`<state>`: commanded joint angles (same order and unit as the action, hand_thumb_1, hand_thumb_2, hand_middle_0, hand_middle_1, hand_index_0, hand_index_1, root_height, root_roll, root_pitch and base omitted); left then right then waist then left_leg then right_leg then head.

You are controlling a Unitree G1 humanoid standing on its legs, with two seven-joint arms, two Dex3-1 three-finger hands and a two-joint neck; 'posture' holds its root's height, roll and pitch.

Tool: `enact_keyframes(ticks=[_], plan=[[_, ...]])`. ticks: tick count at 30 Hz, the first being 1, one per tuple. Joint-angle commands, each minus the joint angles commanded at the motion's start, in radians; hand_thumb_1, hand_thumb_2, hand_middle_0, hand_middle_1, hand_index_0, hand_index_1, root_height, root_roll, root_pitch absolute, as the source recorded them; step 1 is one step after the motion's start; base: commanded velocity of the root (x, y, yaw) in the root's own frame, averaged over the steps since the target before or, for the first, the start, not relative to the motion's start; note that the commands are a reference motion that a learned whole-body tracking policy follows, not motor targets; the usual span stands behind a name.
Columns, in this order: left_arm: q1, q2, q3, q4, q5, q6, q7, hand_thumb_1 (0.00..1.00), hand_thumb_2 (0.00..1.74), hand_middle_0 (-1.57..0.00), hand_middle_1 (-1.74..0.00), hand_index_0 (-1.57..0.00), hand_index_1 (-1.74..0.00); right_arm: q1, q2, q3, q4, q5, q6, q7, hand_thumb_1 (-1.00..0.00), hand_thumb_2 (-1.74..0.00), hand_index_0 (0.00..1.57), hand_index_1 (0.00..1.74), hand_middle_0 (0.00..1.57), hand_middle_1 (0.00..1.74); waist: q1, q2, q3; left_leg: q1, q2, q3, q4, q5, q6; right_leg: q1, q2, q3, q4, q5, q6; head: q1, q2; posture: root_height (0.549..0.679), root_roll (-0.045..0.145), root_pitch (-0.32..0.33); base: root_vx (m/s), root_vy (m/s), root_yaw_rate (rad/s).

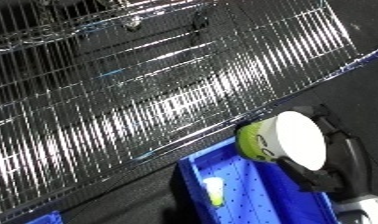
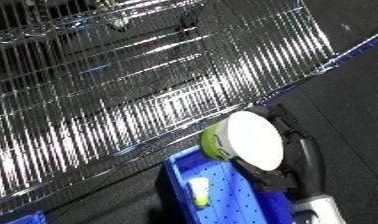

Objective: Pick up the object and place it into the box

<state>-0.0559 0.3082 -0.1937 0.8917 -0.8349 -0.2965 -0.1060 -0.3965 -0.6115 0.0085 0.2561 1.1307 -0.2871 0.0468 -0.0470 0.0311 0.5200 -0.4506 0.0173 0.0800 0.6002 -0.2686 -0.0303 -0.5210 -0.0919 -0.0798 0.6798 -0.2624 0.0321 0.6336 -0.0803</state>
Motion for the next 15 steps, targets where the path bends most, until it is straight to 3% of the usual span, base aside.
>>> enact_keyframes(ticks=[3, 8, 15], plan=[[-0.003, -0.002, -0.018, -0.002, 0.029, -0.031, 0.033, 0.00, 0.00, 0.00, 0.00, 0.00, 0.00, 0.031, 0.019, -0.019, 0.119, 0.097, -0.008, 0.057, -0.80, -1.39, 1.26, 1.39, 1.26, 1.39, 0.001, 0.004, 0.000, 0.004, -0.003, 0.000, -0.007, 0.000, 0.0000, 0.003, 0.0007, -0.001, -0.005, 0.003, 0.0008, 0.052, 0.005, 0.645, 0.066, 0.098, 0.003, -0.004, -0.006], [-0.007, 0.014, -0.041, -0.021, 0.068, -0.077, 0.073, 0.00, 0.00, 0.00, 0.00, 0.00, 0.00, 0.046, -0.010, 0.003, 0.344, 0.023, 0.003, 0.069, -0.80, -1.39, 1.26, 1.39, 1.26, 1.39, 0.014, 0.015, 0.000, 0.008, -0.012, -0.008, -0.016, 0.002, 0.0005, 0.009, 0.0008, -0.003, -0.011, 0.006, -0.0016, 0.132, 0.006, 0.646, 0.067, 0.097, -0.008, -0.017, 0.034], [-0.019, 0.029, -0.063, 0.002, 0.056, -0.071, 0.020, 0.00, 0.00, 0.00, 0.00, 0.00, 0.00, 0.014, -0.057, 0.010, 0.629, -0.005, 0.067, 0.172, -0.45, -0.78, 0.71, 0.78, 0.71, 0.78, 0.034, 0.036, 0.000, 0.028, -0.029, -0.024, -0.025, 0.006, 0.0038, 0.030, -0.0037, -0.007, -0.023, 0.010, -0.0049, 0.221, -0.041, 0.648, 0.073, 0.082, 0.002, -0.010, 0.034]])
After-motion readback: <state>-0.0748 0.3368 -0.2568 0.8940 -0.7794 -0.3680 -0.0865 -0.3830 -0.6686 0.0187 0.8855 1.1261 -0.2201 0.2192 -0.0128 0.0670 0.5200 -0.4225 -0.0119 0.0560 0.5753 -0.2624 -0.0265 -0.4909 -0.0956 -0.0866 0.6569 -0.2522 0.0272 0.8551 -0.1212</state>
